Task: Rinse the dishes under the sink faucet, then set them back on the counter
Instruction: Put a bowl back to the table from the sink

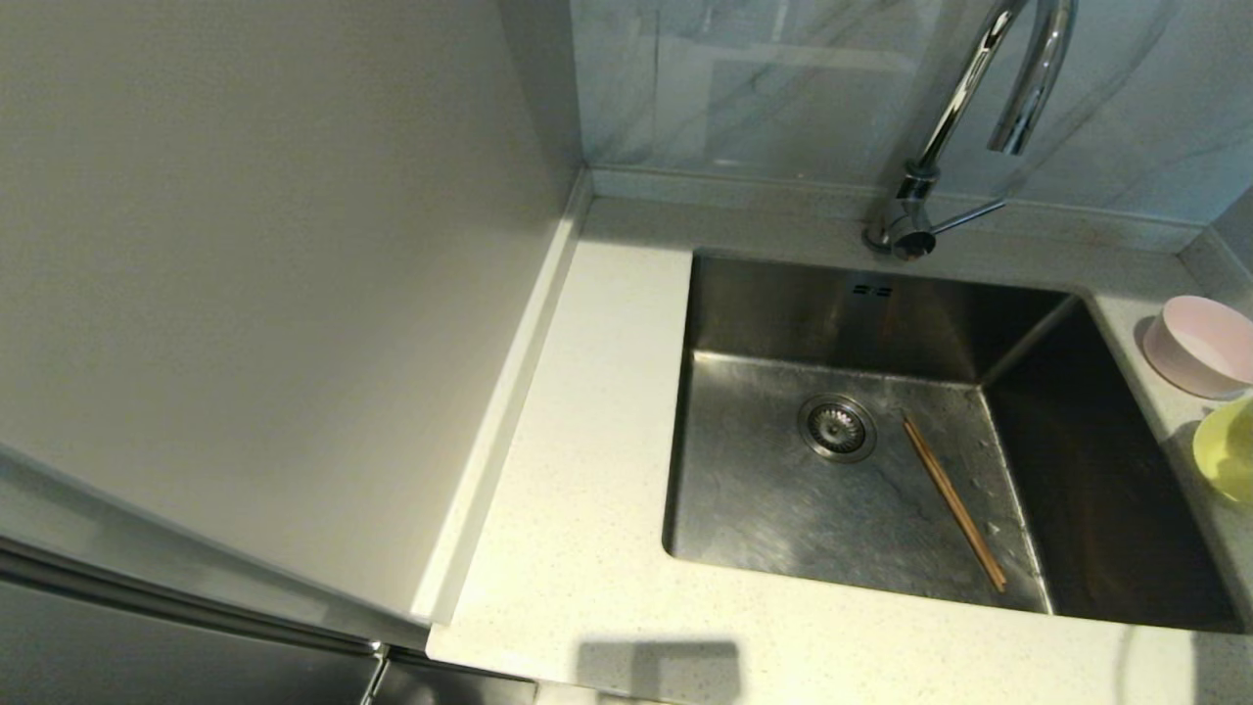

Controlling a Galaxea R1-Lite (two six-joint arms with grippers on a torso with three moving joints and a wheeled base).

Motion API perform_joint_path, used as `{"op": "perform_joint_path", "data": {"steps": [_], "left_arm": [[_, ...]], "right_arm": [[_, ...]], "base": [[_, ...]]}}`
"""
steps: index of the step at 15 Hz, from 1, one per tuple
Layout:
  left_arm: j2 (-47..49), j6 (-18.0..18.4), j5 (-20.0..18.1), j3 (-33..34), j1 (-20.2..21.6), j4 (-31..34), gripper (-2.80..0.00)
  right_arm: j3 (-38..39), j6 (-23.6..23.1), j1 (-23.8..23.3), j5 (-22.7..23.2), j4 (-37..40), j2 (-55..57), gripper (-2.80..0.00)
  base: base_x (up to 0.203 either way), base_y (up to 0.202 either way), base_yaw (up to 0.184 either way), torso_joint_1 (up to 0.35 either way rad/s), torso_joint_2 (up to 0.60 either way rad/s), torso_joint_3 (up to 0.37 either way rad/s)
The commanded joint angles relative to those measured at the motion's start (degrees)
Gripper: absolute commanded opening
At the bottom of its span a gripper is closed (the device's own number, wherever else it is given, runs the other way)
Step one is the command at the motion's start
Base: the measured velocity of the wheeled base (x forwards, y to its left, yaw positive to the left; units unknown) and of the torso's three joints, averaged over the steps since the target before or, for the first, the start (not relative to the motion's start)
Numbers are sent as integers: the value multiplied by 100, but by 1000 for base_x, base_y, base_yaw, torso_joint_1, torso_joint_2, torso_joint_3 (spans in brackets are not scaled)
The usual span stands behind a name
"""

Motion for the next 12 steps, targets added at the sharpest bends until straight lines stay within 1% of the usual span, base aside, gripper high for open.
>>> {"op": "perform_joint_path", "data": {"steps": [1,8,12], "left_arm": [[-18,-2,3,0,0,-2,-280],[-18,-2,3,0,0,-2,-280],[-18,-2,3,0,0,-2,-280]], "right_arm": [[-19,-3,-15,-8,10,78,0],[-19,6,-15,-8,-14,-58,0],[16,-65,21,26,-481,-169,0]], "base": [[0,0,0,0,0,0],[0,0,0,0,0,0],[0,0,0,0,0,0]]}}
